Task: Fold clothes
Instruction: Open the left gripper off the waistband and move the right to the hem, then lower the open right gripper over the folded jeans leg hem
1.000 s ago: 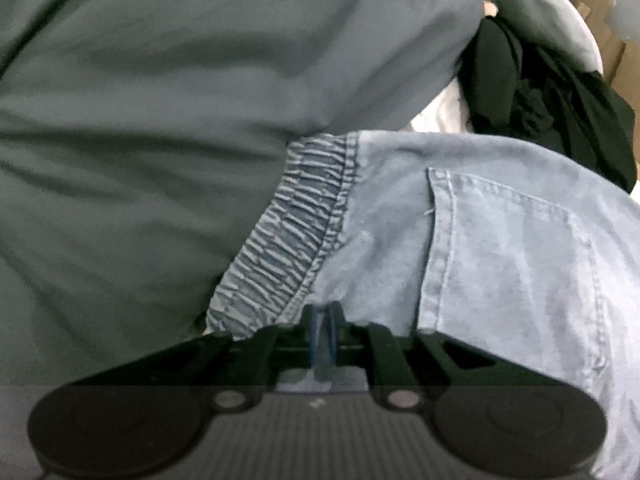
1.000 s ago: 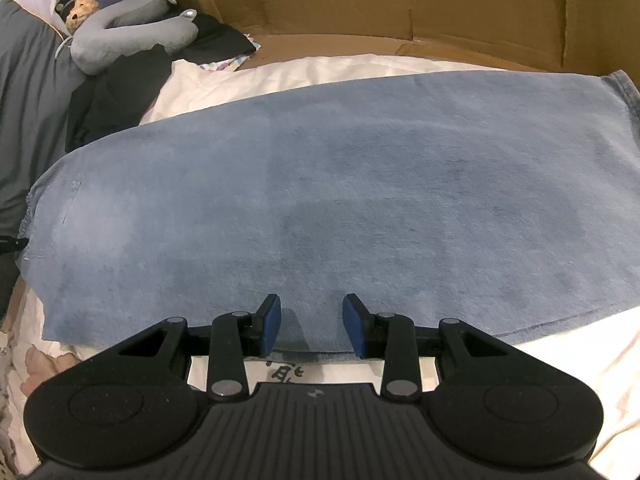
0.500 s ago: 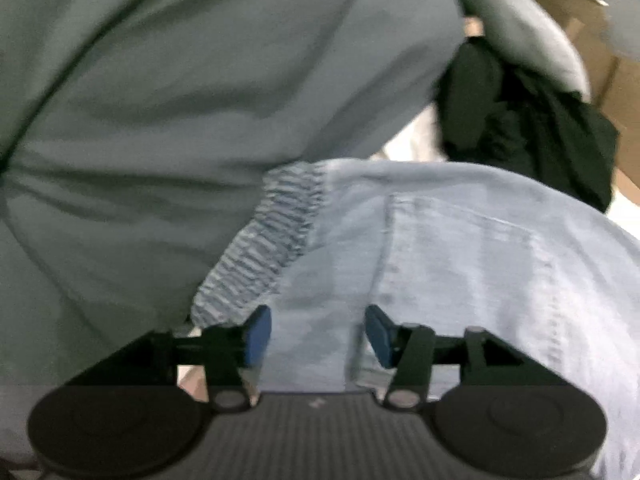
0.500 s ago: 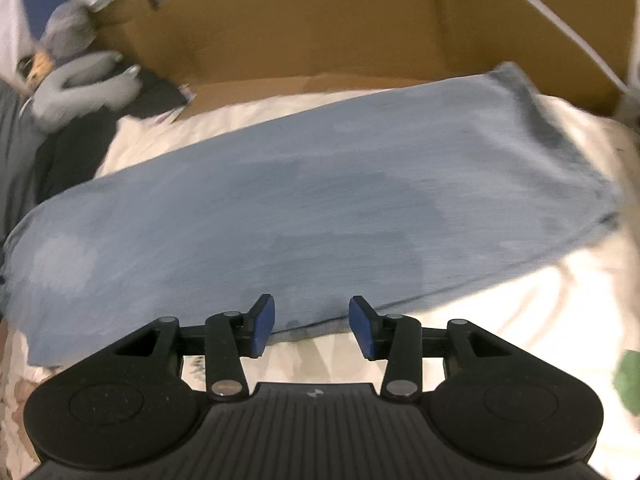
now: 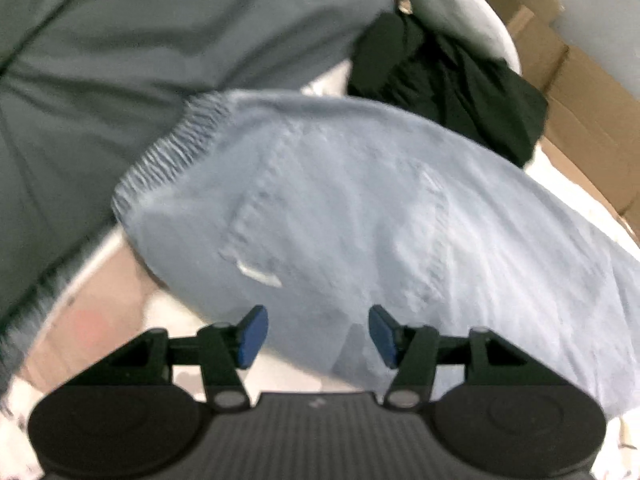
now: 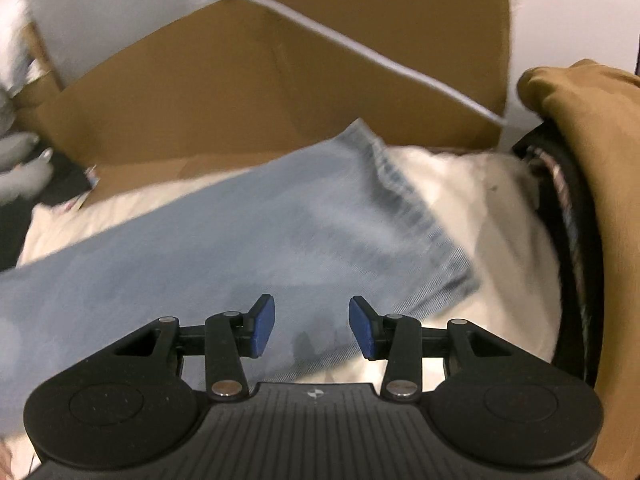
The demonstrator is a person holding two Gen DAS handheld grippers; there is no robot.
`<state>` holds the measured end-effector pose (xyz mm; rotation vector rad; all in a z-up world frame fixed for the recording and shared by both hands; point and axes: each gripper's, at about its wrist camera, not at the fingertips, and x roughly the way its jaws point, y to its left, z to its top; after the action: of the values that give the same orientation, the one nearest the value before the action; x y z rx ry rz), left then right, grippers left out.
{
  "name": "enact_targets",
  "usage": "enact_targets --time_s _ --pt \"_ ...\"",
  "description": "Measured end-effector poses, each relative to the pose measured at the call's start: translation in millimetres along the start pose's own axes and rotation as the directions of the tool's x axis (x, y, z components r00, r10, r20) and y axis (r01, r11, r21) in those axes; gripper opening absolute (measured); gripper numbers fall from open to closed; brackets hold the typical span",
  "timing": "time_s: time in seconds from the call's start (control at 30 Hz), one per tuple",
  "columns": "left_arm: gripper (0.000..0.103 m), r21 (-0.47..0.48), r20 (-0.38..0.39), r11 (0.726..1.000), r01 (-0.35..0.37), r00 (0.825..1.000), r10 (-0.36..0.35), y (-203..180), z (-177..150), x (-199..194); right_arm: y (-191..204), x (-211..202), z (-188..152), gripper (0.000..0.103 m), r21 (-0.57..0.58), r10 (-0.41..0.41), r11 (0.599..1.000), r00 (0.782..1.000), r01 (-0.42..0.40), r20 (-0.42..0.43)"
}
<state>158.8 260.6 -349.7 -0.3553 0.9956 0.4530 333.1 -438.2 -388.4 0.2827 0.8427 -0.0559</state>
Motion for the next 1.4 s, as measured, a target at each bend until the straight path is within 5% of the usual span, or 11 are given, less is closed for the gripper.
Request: enact_targets --time_s 0.17,0.37,0.57,0.77,1.1,1.4 --pt "0.06 0.042 -0.035 0.999 -0.001 0.999 0.002 -13.6 -25.3 -3.2 -12.9 20.3 25.0 0.047 0.026 0.003 1.0 0.999 -0.004 0.049" --pt "0.06 0.031 -0.054 0.999 -0.011 0.998 0.012 -17.3 -38.0 -4.2 -14.7 57.5 39.4 0.035 0.005 -0.001 1.0 0.999 0.001 0.048" --pt "0.062 0.037 -0.063 0.999 0.002 0.998 0.0 -30.2 -38.3 -6.0 -24.6 84.4 52.1 0.035 0.047 -0.068 0.997 0.995 0.065 0.069" --pt "0.062 0.072 -0.048 0.997 0.043 0.998 -0.039 -48.9 -34.9 -5.9 -38.1 80.2 59.2 0.023 0.073 -0.128 0.99 0.988 0.122 0.088" --pt "0.064 0.062 -0.048 0.993 0.1 0.994 -0.097 -69.5 -45.7 -11.5 -41.8 25.5 37.3 0.032 0.103 -0.053 0.994 0.996 0.045 0.077" --pt "0.064 0.066 -0.064 0.99 0.127 0.99 -0.122 -96.7 -52.1 -14.8 -69.5 -1.1 -20.3 0.043 0.309 -0.007 0.951 0.999 -0.005 0.035"
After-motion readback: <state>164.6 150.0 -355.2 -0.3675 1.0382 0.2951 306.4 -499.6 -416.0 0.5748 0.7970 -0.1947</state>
